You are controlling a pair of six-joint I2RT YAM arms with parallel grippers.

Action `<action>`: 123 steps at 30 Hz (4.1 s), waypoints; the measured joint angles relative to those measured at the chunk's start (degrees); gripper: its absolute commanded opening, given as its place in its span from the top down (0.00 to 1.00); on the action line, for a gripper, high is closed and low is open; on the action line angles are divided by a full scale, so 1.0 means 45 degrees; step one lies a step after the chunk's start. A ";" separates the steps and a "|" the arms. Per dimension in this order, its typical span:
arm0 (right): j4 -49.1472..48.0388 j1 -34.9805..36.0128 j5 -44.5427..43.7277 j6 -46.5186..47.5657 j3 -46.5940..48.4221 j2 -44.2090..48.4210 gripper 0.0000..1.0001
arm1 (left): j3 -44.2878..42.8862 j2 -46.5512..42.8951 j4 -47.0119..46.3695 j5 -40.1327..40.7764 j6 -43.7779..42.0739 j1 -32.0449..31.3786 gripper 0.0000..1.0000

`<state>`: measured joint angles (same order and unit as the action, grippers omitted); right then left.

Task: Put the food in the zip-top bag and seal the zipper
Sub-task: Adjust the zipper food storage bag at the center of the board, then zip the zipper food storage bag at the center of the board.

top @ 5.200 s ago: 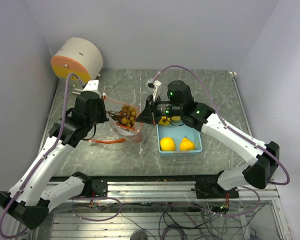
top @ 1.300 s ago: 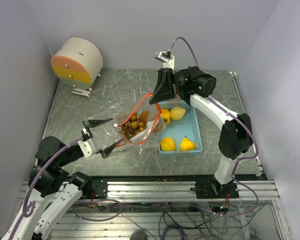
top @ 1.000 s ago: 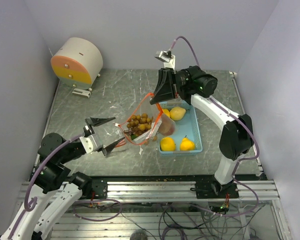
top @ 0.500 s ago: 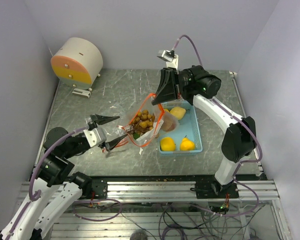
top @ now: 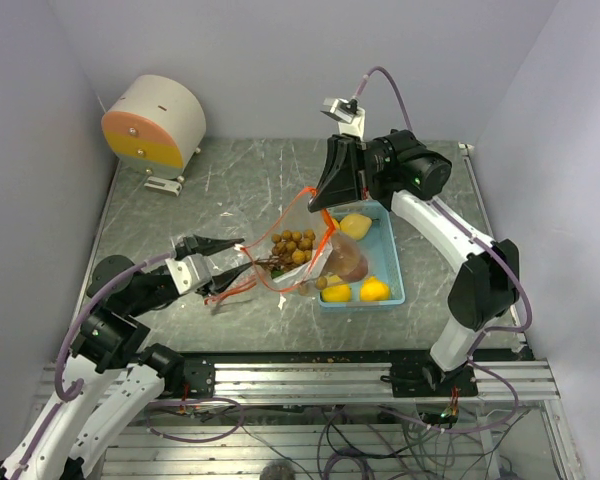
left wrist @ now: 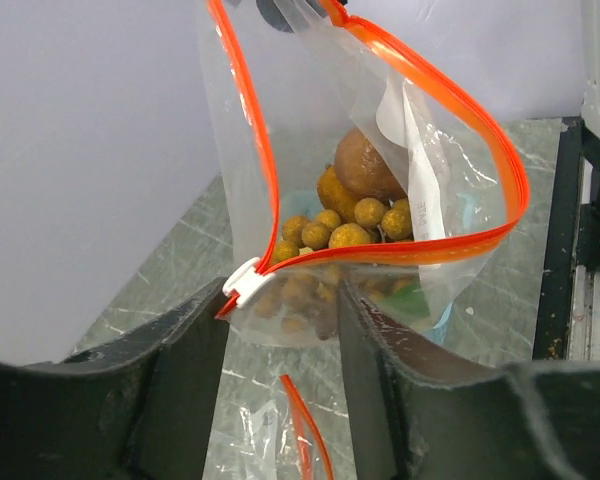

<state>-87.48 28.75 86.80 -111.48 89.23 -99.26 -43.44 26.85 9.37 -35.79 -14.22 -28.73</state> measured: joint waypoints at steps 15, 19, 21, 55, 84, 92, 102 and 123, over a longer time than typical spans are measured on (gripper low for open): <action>0.0000 0.0078 -0.0044 -0.0039 -0.0005 0.0204 0.95 | 0.0058 0.0316 -0.0889 -0.0024 0.0942 0.0000 0.93; -0.0005 0.0068 -0.0058 0.0136 -0.0282 0.0204 0.82 | 0.0083 -0.0015 -0.0855 0.0835 0.1093 0.0000 0.93; -0.0005 0.0034 -0.0058 0.0155 -0.0631 0.0151 0.75 | 0.0083 -0.0204 -0.0763 0.1379 0.1166 0.0000 0.93; 1.3308 -0.4357 -0.5804 1.1944 -0.4211 0.2103 0.00 | 0.0039 -0.0481 0.0850 0.5581 0.2259 0.0000 0.93; 2.1745 0.3886 -0.9738 2.7175 -0.4240 0.7237 0.14 | -0.1098 0.0913 0.3109 0.3347 0.1685 0.0000 0.93; 2.0643 0.4099 -0.8291 2.7457 -0.4099 0.6178 0.20 | -0.0996 0.0525 0.3274 0.3327 0.1676 0.0000 0.93; 2.0298 0.4498 -0.8116 2.7428 -0.3206 0.4221 0.28 | -0.0782 0.0937 0.3332 0.3167 0.1671 0.0000 0.93; 1.9492 0.4750 -0.7043 2.7020 -0.2127 0.2419 0.49 | -0.0549 0.0952 0.3322 0.2997 0.1695 0.0000 0.93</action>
<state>0.23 50.13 55.11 10.11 79.66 -88.38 -45.91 31.14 24.32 -22.31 -6.59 -28.73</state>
